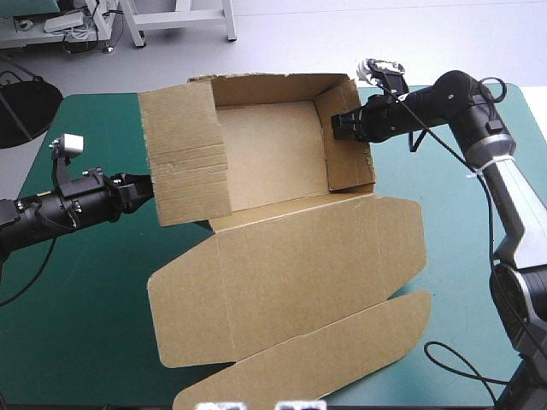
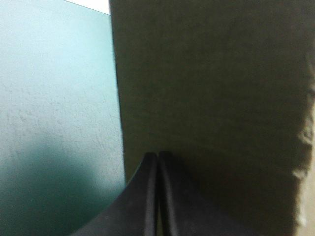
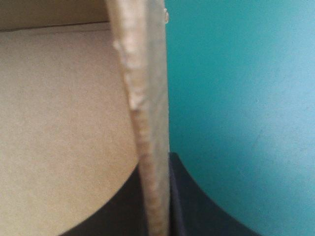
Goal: Fold the box
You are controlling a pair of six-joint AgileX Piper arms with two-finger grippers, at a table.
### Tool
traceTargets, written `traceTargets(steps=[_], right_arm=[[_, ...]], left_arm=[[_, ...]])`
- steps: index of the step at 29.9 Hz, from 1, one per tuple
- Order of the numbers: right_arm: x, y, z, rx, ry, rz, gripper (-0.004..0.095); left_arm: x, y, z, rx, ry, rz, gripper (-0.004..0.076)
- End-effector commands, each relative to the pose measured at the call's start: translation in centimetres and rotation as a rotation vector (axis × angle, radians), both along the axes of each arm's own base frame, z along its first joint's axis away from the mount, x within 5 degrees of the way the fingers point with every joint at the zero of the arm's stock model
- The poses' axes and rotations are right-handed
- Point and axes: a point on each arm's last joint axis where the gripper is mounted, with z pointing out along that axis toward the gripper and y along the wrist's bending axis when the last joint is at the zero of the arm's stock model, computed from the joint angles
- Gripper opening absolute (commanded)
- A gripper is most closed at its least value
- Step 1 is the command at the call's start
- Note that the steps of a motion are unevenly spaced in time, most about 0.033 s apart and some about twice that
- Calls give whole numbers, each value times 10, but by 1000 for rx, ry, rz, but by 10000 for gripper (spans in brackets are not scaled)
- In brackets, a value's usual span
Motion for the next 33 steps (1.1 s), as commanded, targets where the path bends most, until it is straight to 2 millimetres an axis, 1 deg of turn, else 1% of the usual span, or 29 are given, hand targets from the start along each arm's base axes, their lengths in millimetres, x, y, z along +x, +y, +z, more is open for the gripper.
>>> traceTargets(steps=[1,9,12,16,21,30,33], right_arm=[[-9,8,29,82,-94,-12,-17],[-7,9,26,90,-89,-9,-17],[-9,14,26,76,-95,7,-17],[-11,25,23,30,-107,35,-17],[-13,37,25,52,-134,42,-17],[-13,38,25,43,-136,42,-17],[-12,37,24,25,-143,29,-17]], left_arm=[[-11,-7,20,-75,-54,-65,-9],[-10,-7,20,-67,-64,-52,-9],[-8,-5,20,-66,-70,-27,-9],[-7,-5,20,-65,-72,-20,-9],[-7,-5,20,-65,-72,-20,-9],[-8,-5,20,-66,-70,-28,-6],[-9,-6,20,-67,-65,-47,29]])
